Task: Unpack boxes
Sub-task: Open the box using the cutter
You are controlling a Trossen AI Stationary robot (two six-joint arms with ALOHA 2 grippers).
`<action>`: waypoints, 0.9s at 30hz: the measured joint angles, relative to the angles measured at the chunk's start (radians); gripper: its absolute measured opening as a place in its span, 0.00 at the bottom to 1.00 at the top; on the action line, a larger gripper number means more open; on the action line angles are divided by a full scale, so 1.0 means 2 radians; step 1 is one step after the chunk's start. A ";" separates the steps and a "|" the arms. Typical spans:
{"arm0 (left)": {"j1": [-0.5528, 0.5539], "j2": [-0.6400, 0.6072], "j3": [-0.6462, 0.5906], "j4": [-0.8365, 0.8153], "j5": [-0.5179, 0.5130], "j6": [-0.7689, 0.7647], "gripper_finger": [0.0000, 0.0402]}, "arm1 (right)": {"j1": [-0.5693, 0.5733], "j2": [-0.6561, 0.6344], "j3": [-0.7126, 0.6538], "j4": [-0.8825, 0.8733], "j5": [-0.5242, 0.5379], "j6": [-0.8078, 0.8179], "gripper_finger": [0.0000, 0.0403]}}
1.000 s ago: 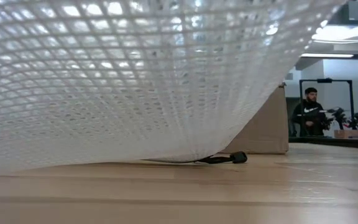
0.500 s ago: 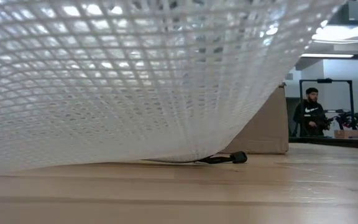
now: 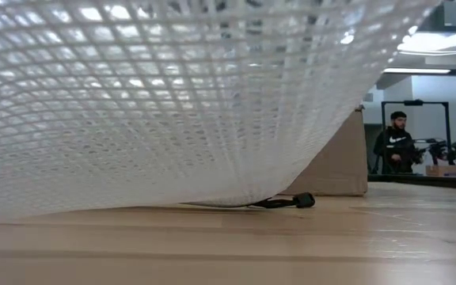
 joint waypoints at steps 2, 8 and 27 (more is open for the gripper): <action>0.000 0.002 -0.001 -0.017 0.000 0.000 0.52 | 0.000 0.000 0.004 -0.003 0.000 0.000 0.25; 0.000 0.006 0.000 -0.011 0.000 0.000 0.52 | 0.000 0.000 0.008 -0.003 0.000 0.000 0.25; -0.003 0.010 0.000 0.005 -0.001 -0.012 0.45 | 0.000 0.000 0.008 -0.004 0.000 0.000 0.25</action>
